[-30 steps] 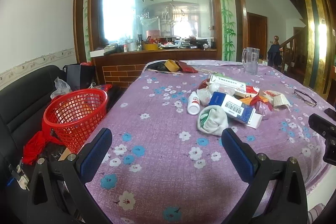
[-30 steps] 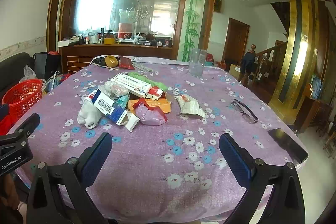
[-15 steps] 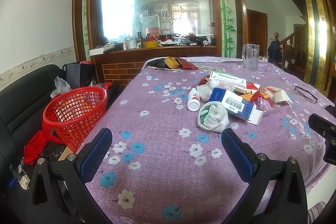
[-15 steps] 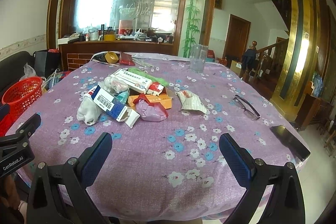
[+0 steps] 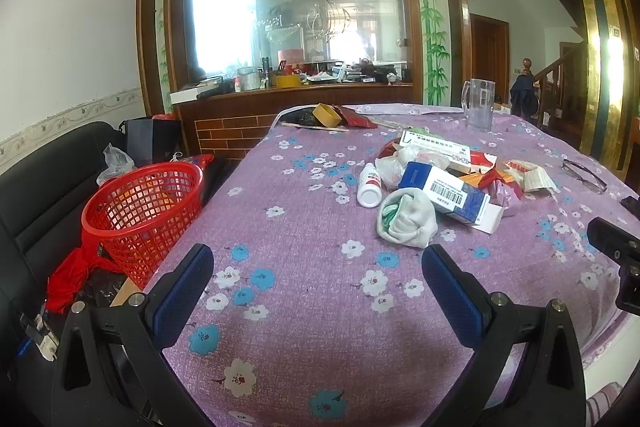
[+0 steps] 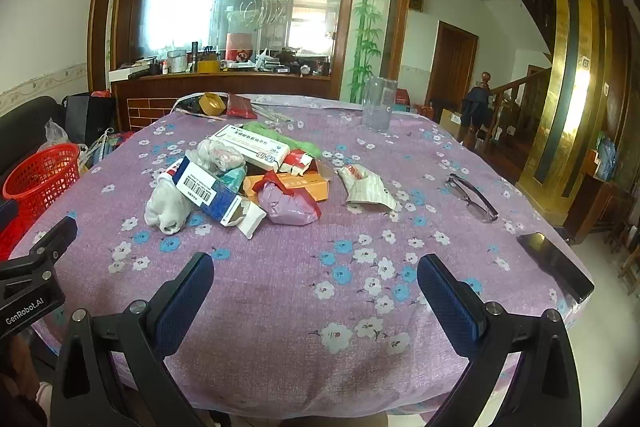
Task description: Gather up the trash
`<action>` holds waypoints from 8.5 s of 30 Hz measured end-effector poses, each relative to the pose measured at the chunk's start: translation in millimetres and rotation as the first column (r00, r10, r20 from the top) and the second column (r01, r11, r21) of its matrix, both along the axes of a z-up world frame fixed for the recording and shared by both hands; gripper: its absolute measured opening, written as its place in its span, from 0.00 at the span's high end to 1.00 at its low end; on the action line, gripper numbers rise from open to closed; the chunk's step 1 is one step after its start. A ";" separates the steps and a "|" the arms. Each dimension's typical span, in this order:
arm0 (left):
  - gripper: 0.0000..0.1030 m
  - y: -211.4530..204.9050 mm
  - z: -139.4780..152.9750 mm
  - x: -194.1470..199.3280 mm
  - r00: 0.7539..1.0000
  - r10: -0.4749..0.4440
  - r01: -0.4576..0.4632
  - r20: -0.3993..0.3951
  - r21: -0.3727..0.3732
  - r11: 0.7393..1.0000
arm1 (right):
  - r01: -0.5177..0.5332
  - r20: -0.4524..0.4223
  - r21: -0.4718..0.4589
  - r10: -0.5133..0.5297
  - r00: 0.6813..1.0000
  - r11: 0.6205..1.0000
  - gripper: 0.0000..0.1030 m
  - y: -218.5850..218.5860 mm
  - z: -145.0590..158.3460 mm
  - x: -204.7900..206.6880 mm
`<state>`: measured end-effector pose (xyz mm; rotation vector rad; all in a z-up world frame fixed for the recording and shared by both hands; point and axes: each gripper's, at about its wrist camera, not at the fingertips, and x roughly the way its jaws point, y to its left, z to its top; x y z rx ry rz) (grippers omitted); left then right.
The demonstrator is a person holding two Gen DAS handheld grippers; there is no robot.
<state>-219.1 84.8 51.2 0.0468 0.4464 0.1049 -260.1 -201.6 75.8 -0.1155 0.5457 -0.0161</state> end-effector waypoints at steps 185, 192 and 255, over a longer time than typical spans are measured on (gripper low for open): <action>0.39 -98.3 -31.4 141.5 0.602 -0.600 0.740 -0.526 0.088 0.666 | 0.046 -0.230 0.616 0.123 0.965 0.786 0.30 -122.2 -4.8 163.9; 0.54 -103.2 -28.0 136.2 0.610 -0.594 0.709 -0.525 0.028 0.704 | 0.134 -0.268 0.503 0.006 0.963 0.854 0.30 -130.1 -10.5 189.9; 0.63 -51.3 -12.4 111.2 0.947 -0.304 0.299 -0.105 -0.062 0.952 | -0.052 -0.011 0.319 0.058 0.998 0.946 0.57 -38.9 -18.0 134.6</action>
